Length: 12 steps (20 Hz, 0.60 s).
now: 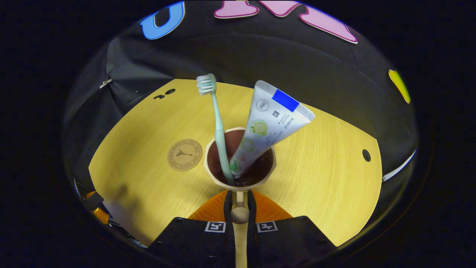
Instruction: Put the toothbrush and toothpaste on the desktop into the cup, then pick up the cup and place it on the coaster on the desktop.
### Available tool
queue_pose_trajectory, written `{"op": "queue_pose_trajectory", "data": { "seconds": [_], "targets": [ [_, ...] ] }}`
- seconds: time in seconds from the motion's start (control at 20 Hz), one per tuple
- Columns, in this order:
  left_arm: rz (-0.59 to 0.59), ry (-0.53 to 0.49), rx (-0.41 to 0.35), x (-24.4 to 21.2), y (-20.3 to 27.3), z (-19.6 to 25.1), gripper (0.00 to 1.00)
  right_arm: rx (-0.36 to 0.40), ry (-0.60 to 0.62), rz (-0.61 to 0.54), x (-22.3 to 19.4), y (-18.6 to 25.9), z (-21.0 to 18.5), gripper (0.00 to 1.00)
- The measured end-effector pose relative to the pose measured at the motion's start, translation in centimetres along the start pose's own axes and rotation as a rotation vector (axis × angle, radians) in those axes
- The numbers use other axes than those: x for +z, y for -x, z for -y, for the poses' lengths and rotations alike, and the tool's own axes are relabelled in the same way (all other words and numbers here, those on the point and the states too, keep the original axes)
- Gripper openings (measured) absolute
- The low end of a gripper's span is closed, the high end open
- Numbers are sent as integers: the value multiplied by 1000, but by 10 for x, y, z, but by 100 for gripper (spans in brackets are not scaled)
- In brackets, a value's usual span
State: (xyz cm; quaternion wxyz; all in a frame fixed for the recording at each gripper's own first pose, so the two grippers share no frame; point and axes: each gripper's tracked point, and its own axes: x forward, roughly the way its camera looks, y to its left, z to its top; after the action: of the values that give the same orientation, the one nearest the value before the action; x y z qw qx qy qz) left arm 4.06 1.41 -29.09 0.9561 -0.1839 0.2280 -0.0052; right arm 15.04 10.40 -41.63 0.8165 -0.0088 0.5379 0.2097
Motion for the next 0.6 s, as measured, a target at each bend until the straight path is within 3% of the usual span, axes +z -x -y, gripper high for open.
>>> {"op": "queue_pose_trajectory", "data": {
  "seconds": [0.2, 0.6],
  "targets": [
    [6, -5, 16, 12, -2, -6, 79, 55, 24, 21, 30, -5, -36, 15],
    [13, 24, 57, 16, 16, -38, 79, 111, 104, -35, 34, -41, -109, 15]
  ]
}}
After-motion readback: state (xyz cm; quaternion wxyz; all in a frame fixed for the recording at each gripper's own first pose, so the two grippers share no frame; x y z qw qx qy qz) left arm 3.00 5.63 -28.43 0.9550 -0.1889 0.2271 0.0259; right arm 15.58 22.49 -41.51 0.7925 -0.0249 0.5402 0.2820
